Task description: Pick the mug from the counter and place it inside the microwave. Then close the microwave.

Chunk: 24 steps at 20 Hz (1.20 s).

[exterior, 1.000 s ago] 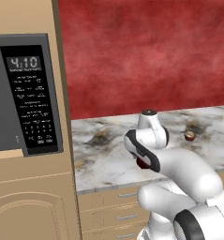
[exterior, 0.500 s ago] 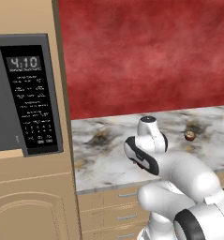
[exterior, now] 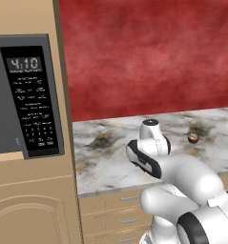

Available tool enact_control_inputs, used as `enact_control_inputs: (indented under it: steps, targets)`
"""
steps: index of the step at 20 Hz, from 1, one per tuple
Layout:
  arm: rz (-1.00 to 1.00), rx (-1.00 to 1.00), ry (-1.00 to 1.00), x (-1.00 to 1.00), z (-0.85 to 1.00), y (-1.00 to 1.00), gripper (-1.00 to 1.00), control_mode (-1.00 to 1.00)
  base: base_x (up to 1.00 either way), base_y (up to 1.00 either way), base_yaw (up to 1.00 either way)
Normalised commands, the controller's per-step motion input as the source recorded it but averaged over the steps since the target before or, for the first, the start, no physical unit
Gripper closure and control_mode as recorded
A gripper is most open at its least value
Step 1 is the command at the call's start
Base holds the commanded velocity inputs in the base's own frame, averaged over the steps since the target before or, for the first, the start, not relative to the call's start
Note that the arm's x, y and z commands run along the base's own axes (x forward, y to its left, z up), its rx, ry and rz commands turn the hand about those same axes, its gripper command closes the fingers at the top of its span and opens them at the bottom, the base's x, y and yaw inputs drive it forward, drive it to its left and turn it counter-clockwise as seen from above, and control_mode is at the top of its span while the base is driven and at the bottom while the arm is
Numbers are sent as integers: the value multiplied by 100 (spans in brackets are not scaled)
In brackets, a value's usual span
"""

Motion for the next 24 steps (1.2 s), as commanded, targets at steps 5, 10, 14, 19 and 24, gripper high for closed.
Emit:
enact_control_inputs:
  steps: [5,10,14,19,24]
  targets:
    - [-5,0,0,12,0,0,-100,-100,0,0,0]
    - [-3,0,0,18,-5,0,-100,-100,0,0,0]
    - [-1,0,0,13,-13,0,-100,-100,0,0,0]
    - [-1,-1,0,9,-19,0,-100,-100,0,0,0]
    - [0,0,0,0,-1,0,-100,-100,0,0,0]
